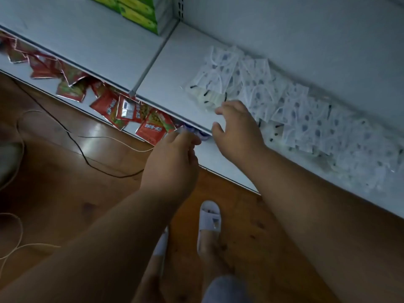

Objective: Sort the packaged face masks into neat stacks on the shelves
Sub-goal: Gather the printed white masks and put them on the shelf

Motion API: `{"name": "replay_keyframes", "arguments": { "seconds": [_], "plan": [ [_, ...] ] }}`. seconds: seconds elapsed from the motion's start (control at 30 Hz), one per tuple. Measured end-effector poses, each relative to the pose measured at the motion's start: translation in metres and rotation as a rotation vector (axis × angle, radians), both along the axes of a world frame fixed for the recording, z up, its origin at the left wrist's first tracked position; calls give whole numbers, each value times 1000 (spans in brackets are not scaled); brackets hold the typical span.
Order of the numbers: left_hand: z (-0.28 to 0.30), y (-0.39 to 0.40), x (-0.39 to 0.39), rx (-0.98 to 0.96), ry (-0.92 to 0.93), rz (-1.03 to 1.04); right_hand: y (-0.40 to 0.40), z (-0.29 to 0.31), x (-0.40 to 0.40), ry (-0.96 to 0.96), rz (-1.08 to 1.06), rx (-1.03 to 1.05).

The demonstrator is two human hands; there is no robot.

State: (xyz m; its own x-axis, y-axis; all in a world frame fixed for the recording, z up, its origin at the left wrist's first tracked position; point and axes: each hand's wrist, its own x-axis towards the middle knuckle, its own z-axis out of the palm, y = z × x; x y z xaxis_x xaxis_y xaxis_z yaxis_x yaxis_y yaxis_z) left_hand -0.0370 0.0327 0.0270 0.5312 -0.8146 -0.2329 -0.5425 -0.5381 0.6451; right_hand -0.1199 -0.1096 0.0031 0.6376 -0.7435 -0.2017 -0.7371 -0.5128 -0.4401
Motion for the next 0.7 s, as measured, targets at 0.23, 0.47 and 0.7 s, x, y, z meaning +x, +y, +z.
{"name": "replay_keyframes", "arguments": {
  "seconds": [0.23, 0.47, 0.7],
  "plan": [
    [-37, -62, 9, 49, 371, 284, -74, -52, 52, 378, 243, -148],
    [-58, -86, 7, 87, 815, 604, -68, -68, 27, 432, 187, -328],
    [-68, -100, 30, 36, 1039, 815, -55, -75, 15, 169, 119, -293]
  ]
}}
